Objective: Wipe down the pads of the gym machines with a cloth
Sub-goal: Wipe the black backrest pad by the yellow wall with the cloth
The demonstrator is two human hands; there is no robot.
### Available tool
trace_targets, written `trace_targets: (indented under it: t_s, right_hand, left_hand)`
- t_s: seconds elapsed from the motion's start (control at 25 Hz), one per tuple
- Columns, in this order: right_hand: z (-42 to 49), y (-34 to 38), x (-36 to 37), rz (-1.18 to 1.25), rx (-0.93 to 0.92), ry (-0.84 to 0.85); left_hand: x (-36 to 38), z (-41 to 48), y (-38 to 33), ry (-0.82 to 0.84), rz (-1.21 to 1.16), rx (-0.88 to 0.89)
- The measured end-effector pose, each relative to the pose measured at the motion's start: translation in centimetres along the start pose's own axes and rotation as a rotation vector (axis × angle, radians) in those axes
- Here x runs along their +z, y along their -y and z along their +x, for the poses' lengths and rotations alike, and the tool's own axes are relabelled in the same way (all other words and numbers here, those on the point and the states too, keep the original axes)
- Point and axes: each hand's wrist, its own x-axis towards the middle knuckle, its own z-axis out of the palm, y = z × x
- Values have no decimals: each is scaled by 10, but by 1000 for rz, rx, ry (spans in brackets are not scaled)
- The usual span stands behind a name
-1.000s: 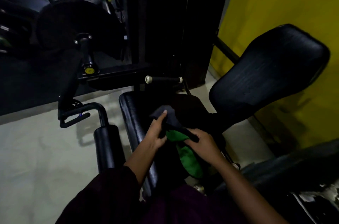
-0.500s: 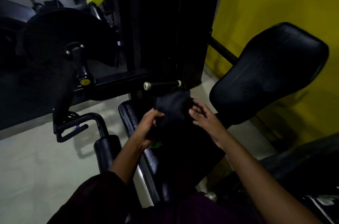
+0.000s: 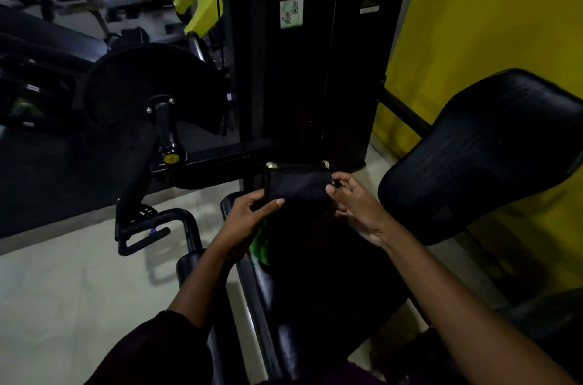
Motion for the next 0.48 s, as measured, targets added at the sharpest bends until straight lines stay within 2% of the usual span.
trace_targets:
  t_s: [0.08, 0.16, 0.24, 0.32, 0.4, 0.48]
  right_hand:
    - [-3, -5, 8, 2, 170, 76]
    - [-8, -12, 11, 70, 207, 129]
    - [-8, -9, 8, 37, 96, 4]
    - [-8, -1, 1, -149, -26, -181]
    - [-11, 11, -3, -303, -89, -254]
    - [-10, 33, -3, -329, -199, -277]
  left_hand:
    - [4, 2, -3, 60, -31, -15]
    - [8, 3, -2, 88, -78, -32]
    - [6, 7, 3, 49, -44, -38]
    - [0, 12, 13, -32, 157, -12]
    - [0, 15, 13, -119, 343, 31]
    - [3, 21, -4, -186, 318, 116]
